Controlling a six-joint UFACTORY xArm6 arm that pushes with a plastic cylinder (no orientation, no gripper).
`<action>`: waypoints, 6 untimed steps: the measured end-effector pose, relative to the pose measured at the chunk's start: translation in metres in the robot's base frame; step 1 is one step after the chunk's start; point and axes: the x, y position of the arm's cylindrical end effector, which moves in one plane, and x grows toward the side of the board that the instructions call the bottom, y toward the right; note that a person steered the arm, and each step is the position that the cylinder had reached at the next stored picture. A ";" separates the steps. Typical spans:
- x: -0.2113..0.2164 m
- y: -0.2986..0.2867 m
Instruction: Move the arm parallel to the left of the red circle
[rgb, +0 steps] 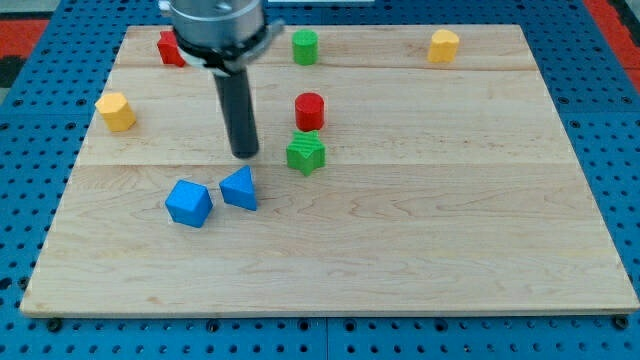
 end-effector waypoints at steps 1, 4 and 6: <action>-0.011 0.007; -0.030 -0.012; -0.030 -0.010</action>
